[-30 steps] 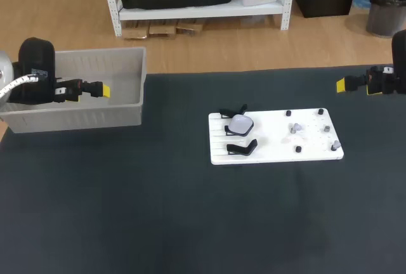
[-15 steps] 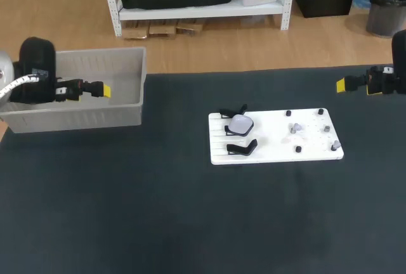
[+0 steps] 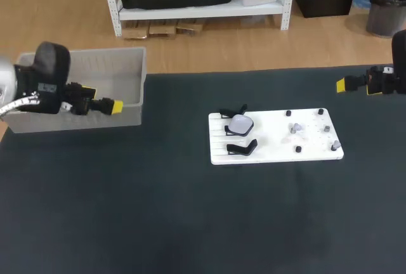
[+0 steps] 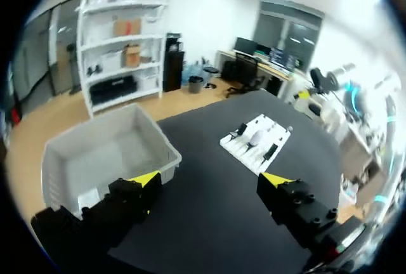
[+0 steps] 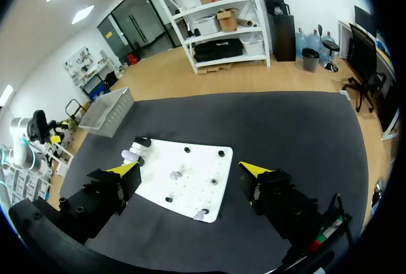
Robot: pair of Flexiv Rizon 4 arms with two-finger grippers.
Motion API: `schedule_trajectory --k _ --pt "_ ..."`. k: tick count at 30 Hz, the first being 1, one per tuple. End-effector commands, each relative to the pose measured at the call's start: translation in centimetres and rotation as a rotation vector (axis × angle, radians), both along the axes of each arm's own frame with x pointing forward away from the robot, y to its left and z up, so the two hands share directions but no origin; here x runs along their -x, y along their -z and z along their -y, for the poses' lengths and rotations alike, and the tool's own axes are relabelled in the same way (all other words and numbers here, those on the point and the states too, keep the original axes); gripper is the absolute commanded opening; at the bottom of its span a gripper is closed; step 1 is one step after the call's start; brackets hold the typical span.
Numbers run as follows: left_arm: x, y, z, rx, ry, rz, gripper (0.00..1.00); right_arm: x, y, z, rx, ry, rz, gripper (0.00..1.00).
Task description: Pick up each earbud case from the left stands, insert the matching earbuds, close the lid, and place the case in the box.
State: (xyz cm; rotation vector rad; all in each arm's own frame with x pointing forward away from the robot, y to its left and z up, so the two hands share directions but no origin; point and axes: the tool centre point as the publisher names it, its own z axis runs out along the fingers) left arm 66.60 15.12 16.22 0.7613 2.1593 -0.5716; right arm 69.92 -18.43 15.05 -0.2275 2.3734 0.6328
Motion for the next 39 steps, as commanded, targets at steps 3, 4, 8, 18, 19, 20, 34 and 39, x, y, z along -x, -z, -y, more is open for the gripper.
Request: schedule_trajectory --k 3,4,8,18,19,20,34,39 --pt "0.4 0.2 -1.0 0.172 0.857 0.458 1.0 0.0 0.0 0.1 -0.002 -0.003 0.0 1.0" --pt "0.4 0.2 -1.0 0.172 0.857 0.458 1.0 0.0 0.0 0.1 -0.002 -0.003 0.0 1.0" --pt "0.4 0.2 -1.0 0.172 0.857 0.458 1.0 0.0 0.0 0.1 -0.002 -0.003 0.0 1.0" --pt "0.0 1.2 2.8 0.147 0.828 0.423 1.0 0.0 0.0 0.1 -0.002 -0.003 0.0 1.0" --pt "-0.1 1.3 3.6 0.144 0.832 0.429 1.0 0.0 0.0 0.1 -0.002 -0.003 0.0 1.0" --pt "-0.2 1.4 4.5 0.135 0.823 0.432 1.0 0.0 0.0 0.1 -0.002 -0.003 0.0 1.0" --pt "-0.5 4.4 14.0 0.03 0.77 0.32 1.0 0.0 0.0 0.1 -0.002 -0.003 0.0 1.0" --pt "-0.5 6.8 15.9 0.018 0.731 0.265 1.0 0.0 0.0 0.1 -0.002 -0.003 0.0 1.0"
